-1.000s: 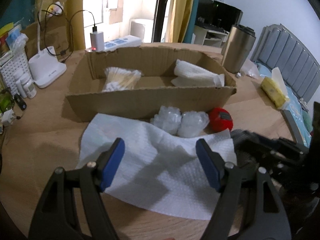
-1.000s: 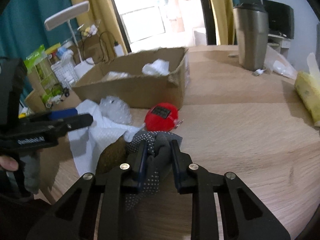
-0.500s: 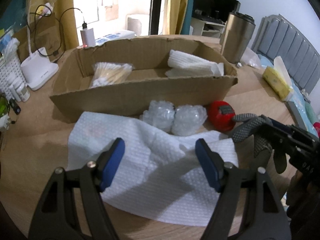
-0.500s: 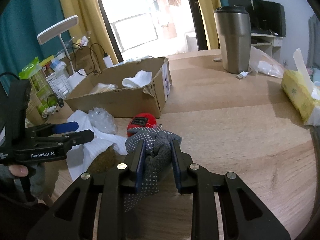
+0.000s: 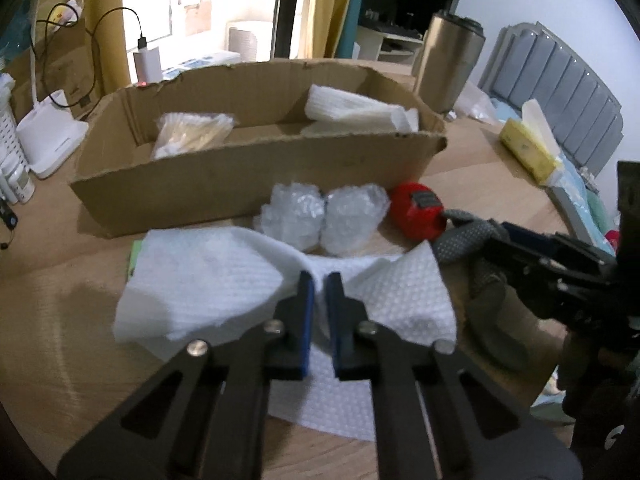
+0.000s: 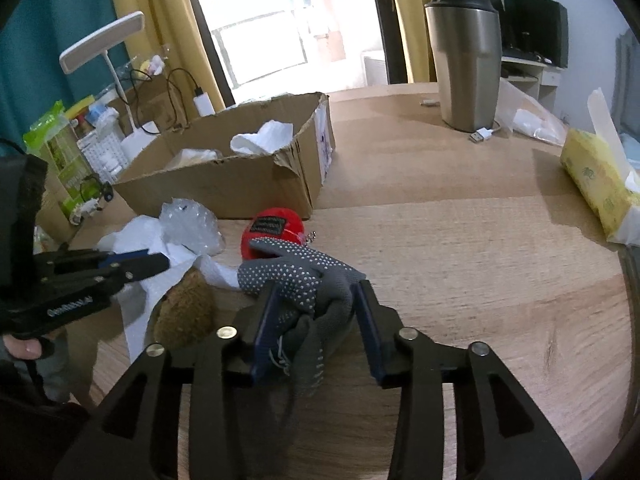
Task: Organize soft objects
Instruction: 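Grasp the white wipe with the left gripper while right holds the glove, then lift the white wipe with left while right carries the glove toward the box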
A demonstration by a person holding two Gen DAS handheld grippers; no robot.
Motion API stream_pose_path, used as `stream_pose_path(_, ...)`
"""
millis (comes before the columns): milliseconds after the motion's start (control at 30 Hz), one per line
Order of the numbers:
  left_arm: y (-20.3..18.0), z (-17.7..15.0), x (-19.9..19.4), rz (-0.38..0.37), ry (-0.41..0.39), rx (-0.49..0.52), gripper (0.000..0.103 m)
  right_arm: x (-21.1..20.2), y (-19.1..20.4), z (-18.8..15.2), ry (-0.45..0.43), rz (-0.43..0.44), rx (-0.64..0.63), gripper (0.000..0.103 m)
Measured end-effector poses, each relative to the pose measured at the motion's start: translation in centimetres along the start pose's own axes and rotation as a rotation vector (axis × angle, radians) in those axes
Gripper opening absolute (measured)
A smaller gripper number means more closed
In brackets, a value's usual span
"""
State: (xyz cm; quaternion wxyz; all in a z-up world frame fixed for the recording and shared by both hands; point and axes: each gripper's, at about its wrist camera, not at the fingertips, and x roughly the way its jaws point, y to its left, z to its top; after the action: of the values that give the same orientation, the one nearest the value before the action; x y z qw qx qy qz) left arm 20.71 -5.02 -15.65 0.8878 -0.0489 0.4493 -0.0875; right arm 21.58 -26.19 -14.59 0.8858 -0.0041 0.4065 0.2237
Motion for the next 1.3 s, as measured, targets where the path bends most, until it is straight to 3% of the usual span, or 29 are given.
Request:
stream_pose_path(67, 0.1, 0.0, -0.7, -0.011, -0.016, -0.004, 0.007, 0.1, 0.0, -0.1, 0.006, -0.012, 0.005, 0.059)
stream_pose_path(267, 0.5, 0.2, -2.6, -0.039, -0.067, -0.008, 0.007, 0.6, 0.2, -0.5, 0.045, -0.014, 0.000, 0.058)
stream_pose_path(333, 0.8, 0.1, -3.0, -0.045, -0.072, -0.013, 0.007, 0.4, 0.4, -0.6, 0.038, -0.013, -0.012, 0.038)
stream_pose_path(400, 1.2, -0.1, -3.3, -0.043, -0.073, -0.023, 0.007, 0.0, 0.8, -0.5, 0.027, -0.030, -0.028, 0.027)
stream_pose_path(700, 4.0, -2.4, -3.4, -0.011, -0.002, -0.067, 0.009, -0.9, 1.3, 0.0, -0.020, -0.025, -0.054, 0.026)
stream_pose_path(767, 4.1, -2.9, -2.6, 0.010, 0.039, -0.058, 0.017, -0.8, 1.6, 0.0, -0.019, -0.016, -0.059, 0.026)
stream_pose_path(800, 4.3, -3.1, -2.2, 0.023, 0.053, -0.063, 0.026, -0.8, 1.7, -0.1, -0.018, -0.011, -0.062, 0.026)
stream_pose_path(867, 4.3, -3.2, -1.9, 0.036, 0.060, -0.072, 0.055, -0.8, 2.1, -0.1, -0.018, -0.004, -0.071, 0.026)
stream_pose_path(900, 4.3, -3.2, -1.9, 0.040, 0.058, -0.071, 0.082, -0.9, 2.2, -0.1, -0.020, 0.000, -0.074, 0.026)
stream_pose_path(933, 4.2, -3.2, -1.9, 0.043, 0.053, -0.069, 0.095, -0.9, 2.4, -0.1, -0.021, 0.005, -0.079, 0.026)
stream_pose_path(1300, 2.6, -2.9, 0.2, 0.145, 0.100, 0.025, 0.095, -1.0, 2.3, -0.2, -0.019, 0.006, -0.077, 0.026)
